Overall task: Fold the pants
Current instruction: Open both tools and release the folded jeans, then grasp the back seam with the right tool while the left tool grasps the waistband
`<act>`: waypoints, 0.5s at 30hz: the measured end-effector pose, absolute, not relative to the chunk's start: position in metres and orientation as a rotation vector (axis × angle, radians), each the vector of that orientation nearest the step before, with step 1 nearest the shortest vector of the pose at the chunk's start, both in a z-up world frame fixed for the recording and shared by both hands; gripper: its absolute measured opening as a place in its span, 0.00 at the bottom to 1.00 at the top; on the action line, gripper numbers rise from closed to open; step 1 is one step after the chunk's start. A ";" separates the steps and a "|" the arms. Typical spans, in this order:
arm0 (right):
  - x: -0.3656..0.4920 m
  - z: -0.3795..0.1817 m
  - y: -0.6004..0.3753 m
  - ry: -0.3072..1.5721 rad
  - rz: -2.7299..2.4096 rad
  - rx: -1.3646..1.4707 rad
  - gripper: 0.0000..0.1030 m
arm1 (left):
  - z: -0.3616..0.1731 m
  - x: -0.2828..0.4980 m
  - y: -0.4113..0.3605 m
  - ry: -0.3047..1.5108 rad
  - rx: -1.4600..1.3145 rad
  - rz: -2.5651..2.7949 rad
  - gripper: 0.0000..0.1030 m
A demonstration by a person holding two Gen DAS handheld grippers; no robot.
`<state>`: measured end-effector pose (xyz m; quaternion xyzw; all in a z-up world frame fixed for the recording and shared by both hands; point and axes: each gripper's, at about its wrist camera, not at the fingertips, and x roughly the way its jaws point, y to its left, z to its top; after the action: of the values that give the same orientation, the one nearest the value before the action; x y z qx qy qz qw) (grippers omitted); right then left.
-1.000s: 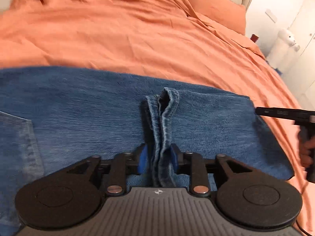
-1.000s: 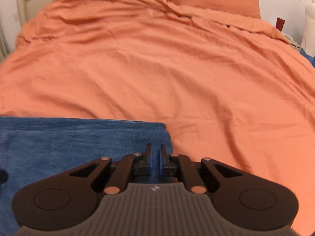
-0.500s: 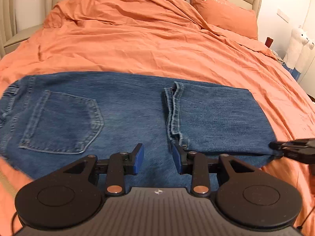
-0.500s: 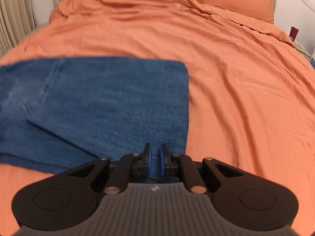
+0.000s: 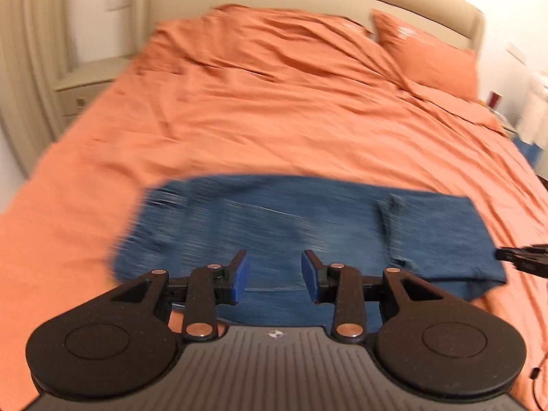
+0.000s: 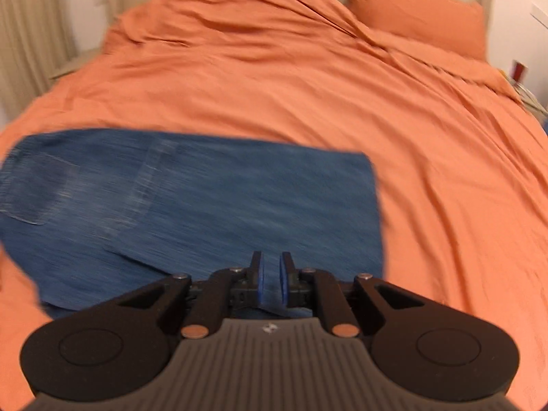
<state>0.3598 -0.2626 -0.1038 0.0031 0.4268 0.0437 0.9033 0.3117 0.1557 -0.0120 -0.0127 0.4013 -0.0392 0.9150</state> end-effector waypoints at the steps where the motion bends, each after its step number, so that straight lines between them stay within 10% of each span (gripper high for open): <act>1: 0.361 -0.100 -0.253 0.877 0.111 0.003 0.06 | -0.004 0.313 0.172 0.827 -0.013 -0.057 0.41; 7: 0.377 -0.099 -0.202 0.888 0.200 -0.046 0.06 | 0.011 0.334 0.252 0.905 -0.008 0.036 0.56; 15: 0.408 -0.127 -0.170 0.945 0.291 -0.088 0.06 | -0.109 0.352 0.301 0.955 -0.454 -0.009 0.62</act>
<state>0.4081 -0.1702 -0.1272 -0.0424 0.4532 0.1397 0.8794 0.3519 0.3012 -0.1094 -0.2164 0.4556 -0.0045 0.8635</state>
